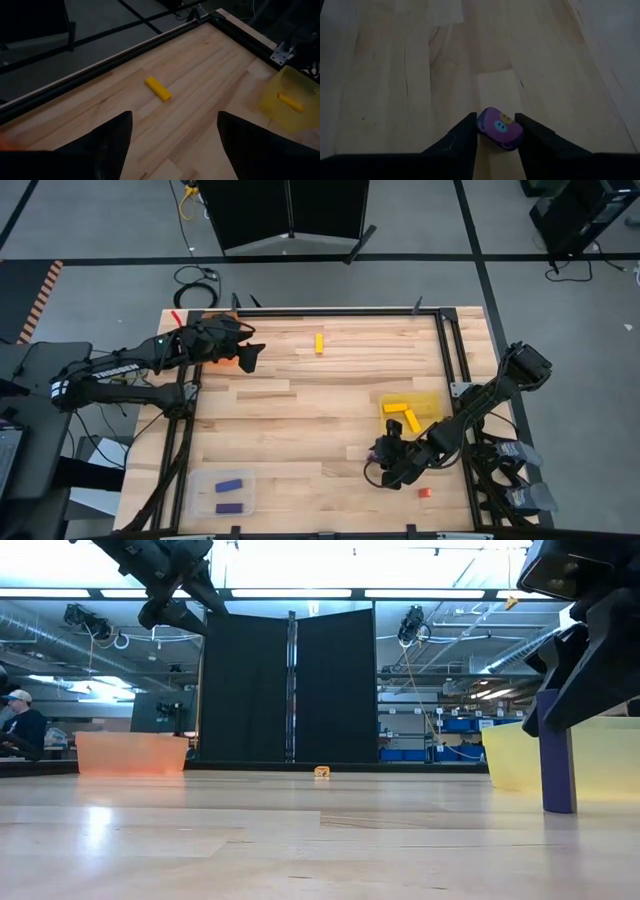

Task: Sort blocks
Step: Put the purple block into the transparent bin

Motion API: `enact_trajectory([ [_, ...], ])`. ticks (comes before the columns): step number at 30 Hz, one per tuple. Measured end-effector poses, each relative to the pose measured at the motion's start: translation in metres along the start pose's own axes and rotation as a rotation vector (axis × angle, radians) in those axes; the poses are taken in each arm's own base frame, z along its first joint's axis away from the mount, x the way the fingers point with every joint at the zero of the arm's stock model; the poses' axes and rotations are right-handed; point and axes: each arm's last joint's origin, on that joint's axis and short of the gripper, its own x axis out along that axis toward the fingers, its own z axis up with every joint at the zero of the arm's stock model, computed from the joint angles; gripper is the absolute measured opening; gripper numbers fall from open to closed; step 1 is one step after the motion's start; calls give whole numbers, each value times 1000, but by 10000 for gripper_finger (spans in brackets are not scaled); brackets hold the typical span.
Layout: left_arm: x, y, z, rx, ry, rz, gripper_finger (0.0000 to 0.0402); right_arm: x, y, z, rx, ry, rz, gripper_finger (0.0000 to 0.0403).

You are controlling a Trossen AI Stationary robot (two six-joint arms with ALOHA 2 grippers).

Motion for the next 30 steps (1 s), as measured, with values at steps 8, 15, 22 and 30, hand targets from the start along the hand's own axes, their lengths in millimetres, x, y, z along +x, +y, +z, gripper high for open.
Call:
enact_trajectory([
  [8, 0, 0, 0, 0, 2, -4, 298, 0, 2, 3, 0, -31, 17, 129],
  [15, -2, -2, -1, 5, -1, -19, 298, 3, 1, 16, 20, -105, 49, 129],
  [22, -18, -4, 2, -4, -67, -80, 298, 7, -3, 40, 20, -245, 87, 129],
  [30, -44, -1, 4, -26, -148, -147, 298, 34, 10, 91, -109, -344, 132, 129],
])
